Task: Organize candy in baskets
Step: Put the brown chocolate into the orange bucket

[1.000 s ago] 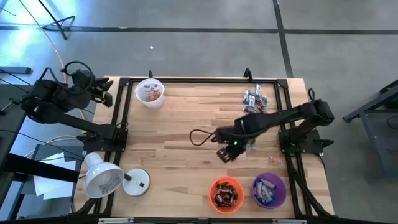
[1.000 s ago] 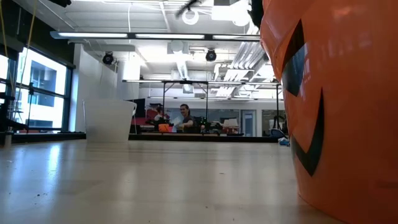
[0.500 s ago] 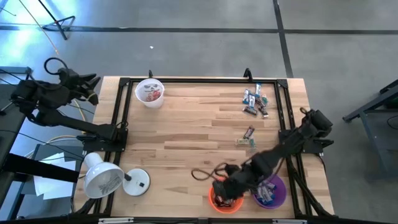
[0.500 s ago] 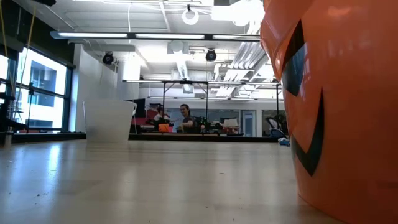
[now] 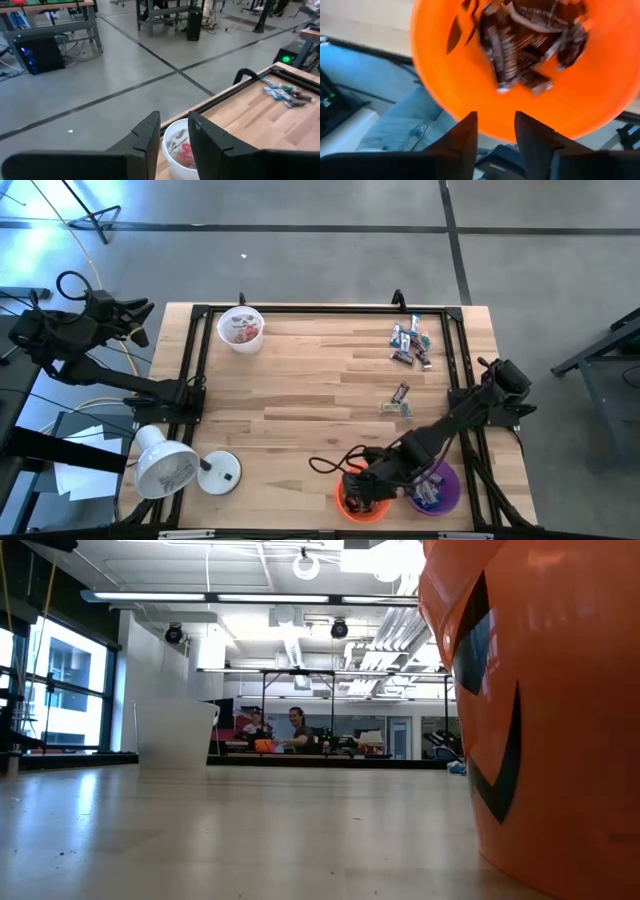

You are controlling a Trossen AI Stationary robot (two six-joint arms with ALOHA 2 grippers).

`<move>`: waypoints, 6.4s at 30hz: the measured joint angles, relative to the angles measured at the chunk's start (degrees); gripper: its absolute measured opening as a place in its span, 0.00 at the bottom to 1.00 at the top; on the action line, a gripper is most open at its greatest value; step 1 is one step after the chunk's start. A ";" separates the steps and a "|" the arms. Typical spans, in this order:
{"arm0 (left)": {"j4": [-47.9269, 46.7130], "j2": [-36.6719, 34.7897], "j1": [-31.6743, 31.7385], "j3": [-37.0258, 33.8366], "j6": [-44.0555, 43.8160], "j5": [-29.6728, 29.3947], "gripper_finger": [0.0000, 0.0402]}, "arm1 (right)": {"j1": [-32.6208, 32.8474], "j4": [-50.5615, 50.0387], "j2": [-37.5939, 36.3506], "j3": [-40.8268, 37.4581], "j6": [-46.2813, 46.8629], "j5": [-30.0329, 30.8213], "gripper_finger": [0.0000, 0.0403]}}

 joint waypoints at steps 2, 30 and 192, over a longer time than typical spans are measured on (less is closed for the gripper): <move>0.04 -0.07 0.00 -0.01 -0.11 0.06 0.22 | -0.37 -1.72 0.00 0.00 -0.83 -0.03 0.33; 1.18 -0.04 -0.07 0.00 1.05 1.64 0.22 | -12.50 -16.24 -2.36 -0.04 -22.07 4.26 0.33; 16.70 -0.02 -0.07 -0.02 7.92 -12.02 0.22 | -38.42 -3.38 -20.15 -45.77 -3.75 20.84 0.35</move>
